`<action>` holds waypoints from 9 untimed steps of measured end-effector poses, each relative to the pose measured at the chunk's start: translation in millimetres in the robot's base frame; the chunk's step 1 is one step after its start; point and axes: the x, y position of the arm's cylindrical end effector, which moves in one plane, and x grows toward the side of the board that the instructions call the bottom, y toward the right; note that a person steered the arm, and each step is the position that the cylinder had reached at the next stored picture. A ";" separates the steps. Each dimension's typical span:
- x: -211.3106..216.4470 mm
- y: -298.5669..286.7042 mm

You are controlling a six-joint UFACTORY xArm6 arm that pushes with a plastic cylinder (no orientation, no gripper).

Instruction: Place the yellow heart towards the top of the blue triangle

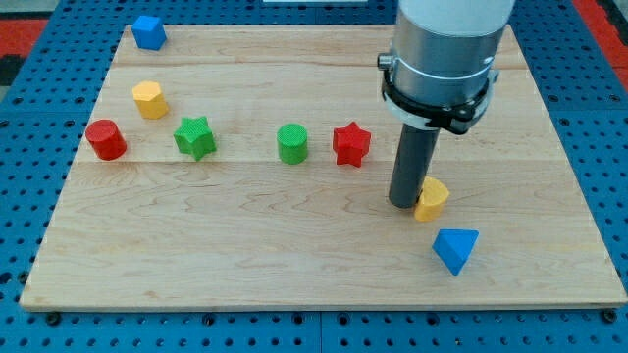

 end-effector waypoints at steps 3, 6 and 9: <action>7.3 -16.3; 3.6 -302.1; -111.0 -311.5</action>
